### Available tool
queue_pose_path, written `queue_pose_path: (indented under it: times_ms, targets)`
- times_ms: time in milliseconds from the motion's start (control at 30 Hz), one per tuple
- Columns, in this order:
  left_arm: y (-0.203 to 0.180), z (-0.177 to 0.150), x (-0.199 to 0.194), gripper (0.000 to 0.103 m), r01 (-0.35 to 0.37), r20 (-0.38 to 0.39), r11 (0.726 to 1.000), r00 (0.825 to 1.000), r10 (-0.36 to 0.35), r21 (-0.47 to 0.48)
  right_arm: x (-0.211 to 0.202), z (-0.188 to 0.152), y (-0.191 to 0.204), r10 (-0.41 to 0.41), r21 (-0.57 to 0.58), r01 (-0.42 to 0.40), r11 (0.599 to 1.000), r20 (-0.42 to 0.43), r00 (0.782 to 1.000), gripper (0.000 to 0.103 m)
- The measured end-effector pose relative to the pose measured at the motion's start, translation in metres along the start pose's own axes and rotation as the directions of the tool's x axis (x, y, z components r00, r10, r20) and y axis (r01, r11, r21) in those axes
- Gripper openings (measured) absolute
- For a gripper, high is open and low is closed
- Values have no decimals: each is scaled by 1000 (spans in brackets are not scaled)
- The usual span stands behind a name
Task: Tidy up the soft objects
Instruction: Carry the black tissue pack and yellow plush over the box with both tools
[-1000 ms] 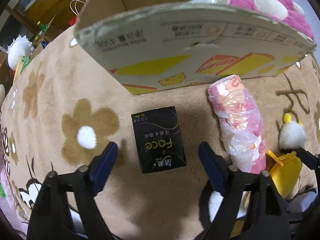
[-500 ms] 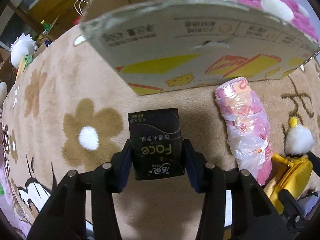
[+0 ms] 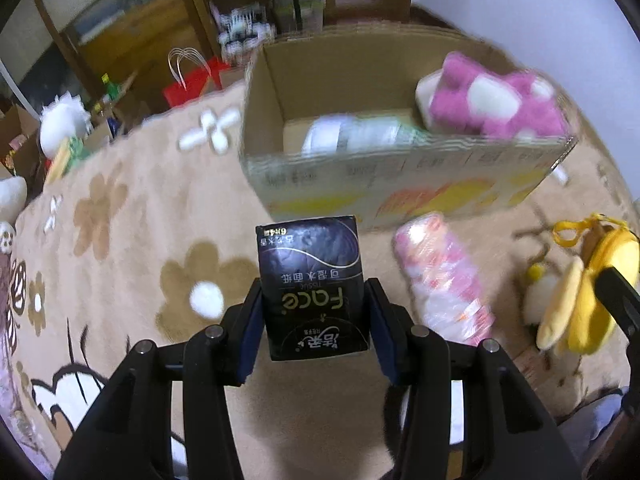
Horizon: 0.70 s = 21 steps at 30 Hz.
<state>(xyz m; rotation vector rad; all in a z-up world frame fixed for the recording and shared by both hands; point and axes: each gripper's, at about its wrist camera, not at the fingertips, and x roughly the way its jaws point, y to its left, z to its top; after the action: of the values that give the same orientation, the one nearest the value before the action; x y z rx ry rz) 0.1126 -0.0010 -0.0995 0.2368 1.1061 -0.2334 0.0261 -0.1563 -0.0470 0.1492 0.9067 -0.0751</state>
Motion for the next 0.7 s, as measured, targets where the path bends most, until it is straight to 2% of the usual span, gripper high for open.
queue_pose_path:
  times_ms: [133,300,467,700]
  targets:
    - [3,6,-28,47,1,135,1000,991,1,-10,-17,12,-3,-3,13,1,1000,103,995,74]
    - [10,13,-57,47,-5,260,1000,965,12,-27,-31,28,-4,5,17,-8,1000,201,980,74]
    - [18,21,-80,47,-39,372,998,927,53,-46,-37,42,-1,7,0,-7,1000,260,966,74]
    - [23,36,-98,47,-59,478,997,875,73,-43,-36,59,2,9,-21,-3,1000,306,952,74]
